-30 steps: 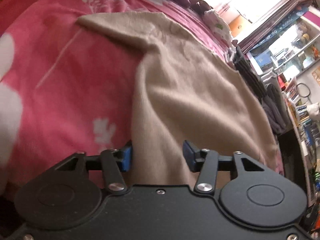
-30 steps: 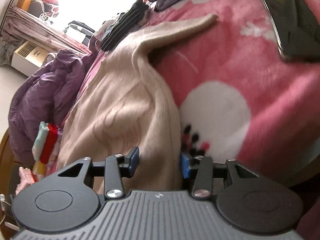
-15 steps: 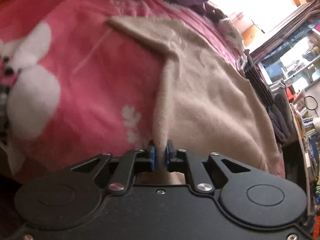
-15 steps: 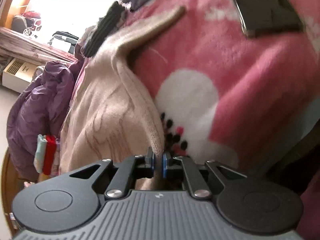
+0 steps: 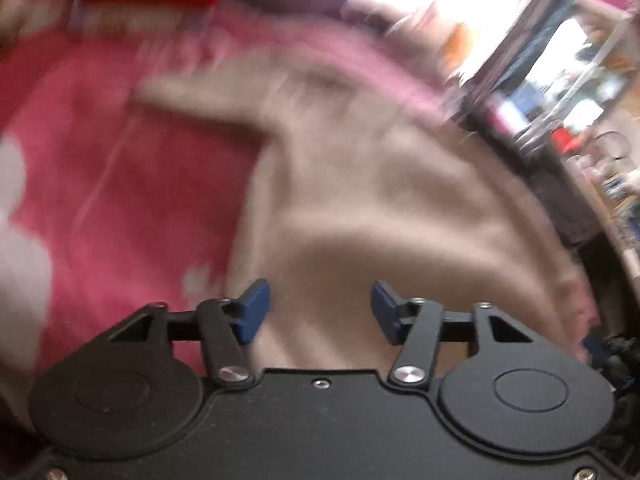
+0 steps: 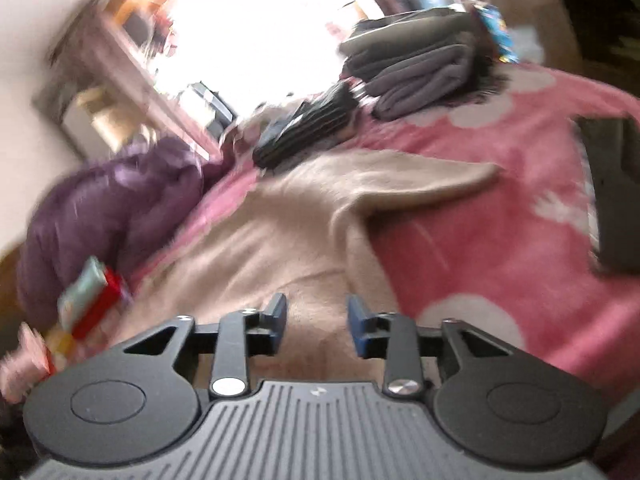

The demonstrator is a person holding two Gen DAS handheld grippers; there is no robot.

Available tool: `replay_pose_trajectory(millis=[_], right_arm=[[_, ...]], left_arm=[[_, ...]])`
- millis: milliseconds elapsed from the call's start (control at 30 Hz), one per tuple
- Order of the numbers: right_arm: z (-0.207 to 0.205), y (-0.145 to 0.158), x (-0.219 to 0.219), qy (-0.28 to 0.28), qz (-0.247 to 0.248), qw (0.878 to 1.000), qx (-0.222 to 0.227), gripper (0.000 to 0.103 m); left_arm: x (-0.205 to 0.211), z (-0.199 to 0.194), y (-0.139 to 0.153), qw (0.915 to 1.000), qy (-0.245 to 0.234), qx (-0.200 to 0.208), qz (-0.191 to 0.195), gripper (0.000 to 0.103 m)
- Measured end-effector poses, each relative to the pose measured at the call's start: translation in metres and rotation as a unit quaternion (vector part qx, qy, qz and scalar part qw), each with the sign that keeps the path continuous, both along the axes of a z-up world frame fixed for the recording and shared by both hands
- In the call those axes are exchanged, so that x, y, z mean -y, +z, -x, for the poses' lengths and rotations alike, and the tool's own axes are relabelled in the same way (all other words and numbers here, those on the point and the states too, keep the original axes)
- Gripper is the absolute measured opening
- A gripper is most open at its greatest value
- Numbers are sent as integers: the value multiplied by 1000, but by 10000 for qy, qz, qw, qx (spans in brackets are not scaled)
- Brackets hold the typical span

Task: Fold clothes
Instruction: 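Grasp the sweater collar with the left gripper while the right gripper grasps the collar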

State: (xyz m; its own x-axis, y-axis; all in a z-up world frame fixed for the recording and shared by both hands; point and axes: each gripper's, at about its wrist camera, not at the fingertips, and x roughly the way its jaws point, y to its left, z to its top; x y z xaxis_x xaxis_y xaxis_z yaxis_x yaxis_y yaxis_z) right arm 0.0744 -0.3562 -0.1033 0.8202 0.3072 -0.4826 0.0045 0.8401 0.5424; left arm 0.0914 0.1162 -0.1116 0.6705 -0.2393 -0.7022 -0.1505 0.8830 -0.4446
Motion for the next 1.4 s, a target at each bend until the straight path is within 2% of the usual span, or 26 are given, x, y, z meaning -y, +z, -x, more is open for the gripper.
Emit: replay_pose_trajectory(millis=[67,133,233,333,467,667,733,800,1000,1100,1167,1233,1300,1333,1367,1400], right_arm=[[-14,0,-8,117,145,9998,14,37],[-25,4,-14,223,303,9992,94,37],[-48,12,-18,374,439,9982,191,37],[-78,22,-24,505,537,9970,230,37],[-129,42,-42,925,1003,9904,240,37],[-215,59,-65,1489,1555,9765,115,37],[-241,59,-71,1634,1698,9718,11,41],[-262,57,-77,1808,1851,9659,-52,48],[-319,35,-87,2286,2091,9504,-287,51],[-345,23,-89,2529,2142,9426,-415,54],[-354,14,-91,2728,2153,9363,-497,58],[-361,7,-92,2899,2159,9306,-582,58],[-366,0,-90,3101,1971,9273,-714,38],[-367,-1,-90,3184,1849,9267,-747,33],[-367,-1,-89,3264,1731,9262,-747,19],[-364,1,-90,3279,1722,9264,-678,15]], left_arm=[[-4,0,5,9996,-17,213,158,47],[-5,-2,22,9976,-149,646,189,47],[-1,-23,45,9942,-334,1004,-218,47],[6,-62,56,9905,-649,1070,-567,47],[17,-115,71,9822,-1067,1153,-1030,49],[41,-202,75,9610,-1856,1155,-1693,53],[46,-228,72,9549,-2084,1100,-1806,57],[50,-252,67,9496,-2264,1074,-1882,58],[55,-310,47,9380,-2679,913,-2002,59],[50,-331,36,9353,-2812,812,-1988,59],[44,-345,29,9367,-2899,733,-1824,60],[37,-356,21,9403,-2992,557,-1522,60],[31,-363,11,9422,-3175,347,-1016,60],[30,-364,7,9440,-3133,333,-977,56],[30,-363,6,9452,-3094,324,-995,40],[30,-360,6,9451,-3098,390,-967,25]])
